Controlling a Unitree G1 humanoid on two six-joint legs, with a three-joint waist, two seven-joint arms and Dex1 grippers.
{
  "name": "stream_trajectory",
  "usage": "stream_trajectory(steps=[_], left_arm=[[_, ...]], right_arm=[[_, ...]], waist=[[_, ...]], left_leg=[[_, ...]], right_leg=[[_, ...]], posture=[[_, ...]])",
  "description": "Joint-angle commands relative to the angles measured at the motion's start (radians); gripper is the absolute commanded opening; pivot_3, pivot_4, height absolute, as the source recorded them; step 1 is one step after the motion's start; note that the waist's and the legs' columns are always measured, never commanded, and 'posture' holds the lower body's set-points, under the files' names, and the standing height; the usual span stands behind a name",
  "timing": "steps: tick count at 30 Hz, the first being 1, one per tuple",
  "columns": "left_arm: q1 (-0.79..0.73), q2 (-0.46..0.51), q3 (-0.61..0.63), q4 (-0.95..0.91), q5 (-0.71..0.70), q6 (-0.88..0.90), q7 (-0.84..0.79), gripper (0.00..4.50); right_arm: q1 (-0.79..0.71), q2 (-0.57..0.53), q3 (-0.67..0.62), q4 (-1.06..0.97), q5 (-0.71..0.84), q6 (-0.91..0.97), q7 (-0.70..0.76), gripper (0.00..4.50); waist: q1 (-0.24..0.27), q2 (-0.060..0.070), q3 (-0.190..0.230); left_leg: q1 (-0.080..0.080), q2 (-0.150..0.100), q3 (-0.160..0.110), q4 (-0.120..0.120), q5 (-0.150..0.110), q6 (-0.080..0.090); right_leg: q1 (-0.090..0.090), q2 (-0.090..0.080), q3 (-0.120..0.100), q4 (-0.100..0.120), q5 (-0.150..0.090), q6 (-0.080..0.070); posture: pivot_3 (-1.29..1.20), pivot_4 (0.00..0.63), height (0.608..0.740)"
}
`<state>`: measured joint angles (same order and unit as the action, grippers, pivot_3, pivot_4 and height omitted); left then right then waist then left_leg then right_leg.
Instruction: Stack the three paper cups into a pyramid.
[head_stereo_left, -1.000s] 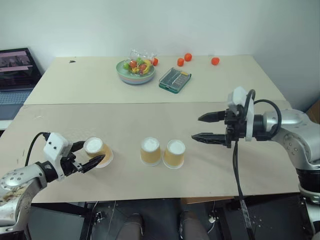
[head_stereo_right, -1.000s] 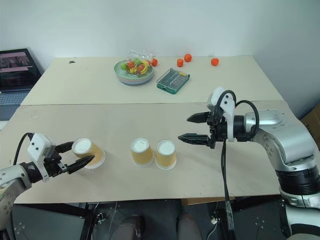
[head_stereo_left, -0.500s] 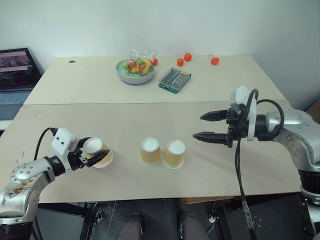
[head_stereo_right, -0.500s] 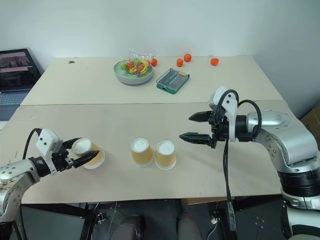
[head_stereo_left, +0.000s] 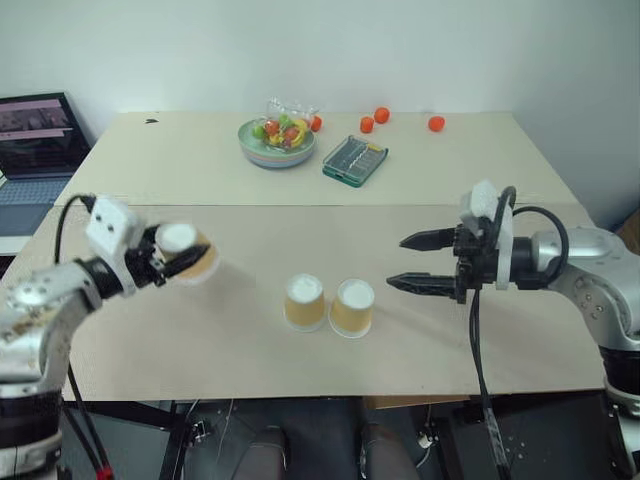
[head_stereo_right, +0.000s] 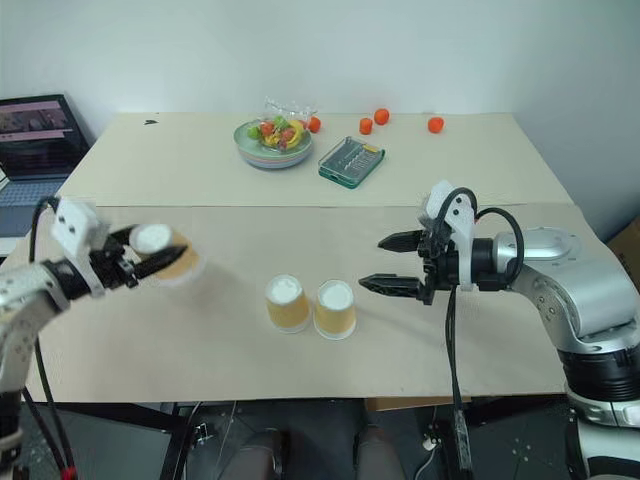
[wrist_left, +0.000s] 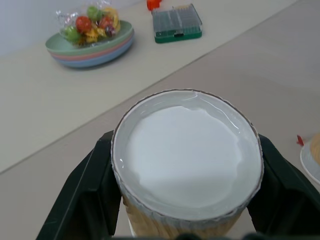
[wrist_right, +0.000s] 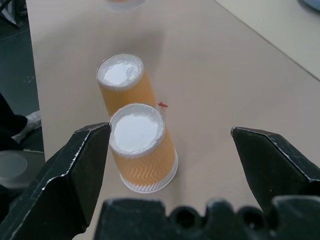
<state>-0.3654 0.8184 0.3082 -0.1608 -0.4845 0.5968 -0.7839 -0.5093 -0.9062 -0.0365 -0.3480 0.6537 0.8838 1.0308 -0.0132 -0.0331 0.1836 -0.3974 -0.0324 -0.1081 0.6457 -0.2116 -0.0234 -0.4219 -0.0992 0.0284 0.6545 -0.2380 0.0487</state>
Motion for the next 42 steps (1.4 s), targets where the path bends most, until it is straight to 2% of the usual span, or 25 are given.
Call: stream_trajectory(steps=[1,9,17,20,26,33,42], left_arm=[[-0.105,0.018,-0.014,-0.001,-0.038,0.068,0.010,2.70],[-0.280,0.027,-0.143,-0.085,-0.156,0.270,-0.065,2.70],[-0.400,0.076,-0.222,-0.064,-0.195,0.312,-0.197,2.70],[-0.525,0.033,-0.298,0.008,-0.166,0.287,-0.239,2.70],[-0.638,-0.048,-0.383,0.069,-0.162,0.340,-0.259,2.70],[-0.650,-0.103,-0.448,0.100,-0.093,0.257,-0.294,2.70],[-0.662,-0.170,-0.493,0.063,-0.085,0.254,-0.333,2.70]], right_arm=[[0.054,-0.047,-0.085,-0.051,0.034,0.011,0.006,4.50],[0.217,-0.123,-0.244,-0.148,0.115,0.035,0.008,4.50],[0.277,-0.118,-0.298,-0.191,0.158,0.043,-0.044,4.50],[0.293,-0.094,-0.291,-0.222,0.172,0.040,-0.087,4.50],[0.317,-0.058,-0.274,-0.262,0.182,0.039,-0.156,4.50],[0.357,-0.037,-0.288,-0.315,0.206,0.048,-0.224,4.50],[0.362,-0.042,-0.273,-0.320,0.204,0.039,-0.285,4.50]], waist=[[0.000,0.000,0.000],[-0.009,0.000,0.000],[-0.015,-0.001,0.000],[-0.012,-0.001,0.000],[-0.004,-0.001,0.000],[-0.010,-0.001,0.000],[-0.006,-0.001,0.000]], left_leg=[[0.000,0.000,0.000,0.000,0.000,0.000],[0.000,0.000,0.000,0.000,0.000,0.000],[0.001,0.001,0.001,0.000,0.000,0.000],[0.001,0.002,0.001,0.000,0.000,0.000],[0.000,0.002,0.001,0.002,0.000,0.000],[0.000,0.003,0.001,0.002,0.000,0.000],[0.000,0.003,0.001,0.003,0.000,0.001]], right_leg=[[0.000,0.000,0.000,0.000,0.000,0.000],[0.000,0.000,0.000,0.000,0.000,0.000],[0.001,0.002,0.001,0.001,0.000,0.001],[0.001,0.003,0.001,0.001,0.000,0.000],[0.001,0.003,0.001,0.000,0.000,0.001],[0.000,0.004,0.003,0.001,0.000,0.000],[0.001,0.004,0.003,0.001,0.000,0.000]], posture=[[0.00,0.150,0.740],[0.00,0.150,0.740],[0.00,0.150,0.740],[0.00,0.150,0.740],[0.00,0.150,0.740],[0.00,0.150,0.740],[0.00,0.150,0.740]])
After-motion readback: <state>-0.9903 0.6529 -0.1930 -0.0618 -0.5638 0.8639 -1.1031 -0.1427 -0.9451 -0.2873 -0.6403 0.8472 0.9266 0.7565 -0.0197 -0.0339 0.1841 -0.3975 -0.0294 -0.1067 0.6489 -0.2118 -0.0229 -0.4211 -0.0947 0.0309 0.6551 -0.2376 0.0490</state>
